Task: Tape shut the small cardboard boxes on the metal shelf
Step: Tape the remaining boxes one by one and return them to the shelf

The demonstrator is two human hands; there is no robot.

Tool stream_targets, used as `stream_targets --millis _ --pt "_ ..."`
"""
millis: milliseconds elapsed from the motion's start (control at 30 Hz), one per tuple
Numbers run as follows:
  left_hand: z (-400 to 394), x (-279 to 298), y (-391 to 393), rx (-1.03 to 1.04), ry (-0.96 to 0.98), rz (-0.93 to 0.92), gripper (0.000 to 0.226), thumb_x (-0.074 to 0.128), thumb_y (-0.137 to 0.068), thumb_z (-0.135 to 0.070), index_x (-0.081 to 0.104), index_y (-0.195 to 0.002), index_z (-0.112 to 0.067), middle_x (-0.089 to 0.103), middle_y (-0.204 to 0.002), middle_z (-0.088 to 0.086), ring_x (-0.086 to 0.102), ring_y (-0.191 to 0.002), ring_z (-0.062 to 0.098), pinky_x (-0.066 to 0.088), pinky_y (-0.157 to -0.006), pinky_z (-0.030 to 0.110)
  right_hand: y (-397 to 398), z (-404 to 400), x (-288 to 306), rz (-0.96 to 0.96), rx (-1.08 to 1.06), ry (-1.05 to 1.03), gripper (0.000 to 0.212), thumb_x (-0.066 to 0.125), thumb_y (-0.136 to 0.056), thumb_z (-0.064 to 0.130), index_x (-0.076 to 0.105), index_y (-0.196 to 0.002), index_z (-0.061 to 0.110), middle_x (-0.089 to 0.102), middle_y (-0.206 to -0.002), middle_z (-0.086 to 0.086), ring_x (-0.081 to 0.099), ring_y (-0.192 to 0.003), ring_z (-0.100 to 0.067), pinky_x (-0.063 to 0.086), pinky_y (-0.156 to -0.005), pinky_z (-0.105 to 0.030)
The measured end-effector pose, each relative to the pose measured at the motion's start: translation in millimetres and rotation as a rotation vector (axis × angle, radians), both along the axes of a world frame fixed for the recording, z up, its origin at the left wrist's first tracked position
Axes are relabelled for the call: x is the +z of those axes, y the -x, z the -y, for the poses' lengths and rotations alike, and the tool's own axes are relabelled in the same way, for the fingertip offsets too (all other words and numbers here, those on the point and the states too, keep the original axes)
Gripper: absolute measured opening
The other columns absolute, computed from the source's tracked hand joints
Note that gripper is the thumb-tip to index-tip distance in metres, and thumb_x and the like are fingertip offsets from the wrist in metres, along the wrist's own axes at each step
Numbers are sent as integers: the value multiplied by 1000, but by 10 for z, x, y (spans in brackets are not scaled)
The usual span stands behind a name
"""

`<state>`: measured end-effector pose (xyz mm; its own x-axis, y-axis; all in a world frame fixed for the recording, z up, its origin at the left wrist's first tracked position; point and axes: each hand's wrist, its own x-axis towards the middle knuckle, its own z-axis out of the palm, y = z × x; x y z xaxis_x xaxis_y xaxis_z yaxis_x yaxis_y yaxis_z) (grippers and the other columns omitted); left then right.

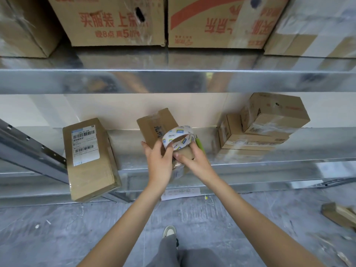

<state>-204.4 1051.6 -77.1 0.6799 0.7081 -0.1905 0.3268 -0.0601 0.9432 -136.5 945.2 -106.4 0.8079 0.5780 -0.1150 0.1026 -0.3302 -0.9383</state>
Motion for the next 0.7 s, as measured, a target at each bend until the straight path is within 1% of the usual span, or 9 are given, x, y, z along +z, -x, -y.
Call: stream_targets --millis 67,167,267,300,367,433,533,600,700 --pt "-50 17 -20 -39 -55 -40 15 51 -95 -8 64 -101 -7 44 -134 33 24 -140 32 34 -105 33 -20 19 -36 5 -12 4 42 71 -87 16 55 -125 16 56 -105 37 46 -102 28 35 -84 0" --pt "-136 91 27 -63 -216 -1 18 44 -89 7 57 -98 -3 52 -115 24 51 -109 31 35 -81 23 -13 30 -57 39 13 8 52 69 -89 15 49 -136 10 48 -128 28 32 -115 32 29 -93 0" --pt "-261 143 177 -96 -341 7 27 38 -87 15 50 -110 6 56 -107 20 52 -96 27 35 -78 23 -12 0 -25 95 67 62 63 66 -91 19 38 -148 17 37 -151 8 17 -138 15 11 -104 4" --pt "-311 151 243 -107 -386 1 25 39 -88 15 50 -108 5 56 -104 19 51 -93 26 34 -76 24 -18 1 -26 97 72 78 65 66 -91 22 36 -149 21 33 -154 2 13 -137 16 8 -100 7" --pt "-419 184 374 -140 -505 -29 20 42 -88 13 48 -97 -3 53 -96 15 47 -84 25 31 -69 28 -15 14 -34 105 69 85 66 65 -92 25 33 -150 24 30 -155 0 5 -124 34 7 -95 9" --pt "-528 220 474 -162 -664 -114 21 43 -84 14 46 -92 -6 48 -89 12 43 -80 29 31 -66 36 7 33 -32 78 70 67 67 65 -92 28 31 -150 28 28 -157 2 7 -127 31 10 -106 1" --pt "-622 236 588 -187 -835 -252 26 43 -80 15 53 -98 1 41 -84 11 40 -81 30 30 -62 39 13 50 -31 22 70 61 68 65 -91 32 30 -150 33 26 -158 6 17 -141 8 15 -113 -17" --pt "-601 224 643 -194 -851 -311 28 43 -80 16 53 -101 2 41 -85 12 39 -81 30 31 -61 41 -2 46 -36 26 82 68 68 64 -92 35 28 -150 35 24 -158 8 11 -133 24 14 -110 -16" --pt "-563 199 670 -202 -856 -332 29 45 -78 18 53 -102 3 48 -89 19 42 -82 34 35 -63 45 -27 32 -54 60 90 81 68 63 -92 35 28 -150 34 24 -158 7 -1 -112 43 9 -100 1"
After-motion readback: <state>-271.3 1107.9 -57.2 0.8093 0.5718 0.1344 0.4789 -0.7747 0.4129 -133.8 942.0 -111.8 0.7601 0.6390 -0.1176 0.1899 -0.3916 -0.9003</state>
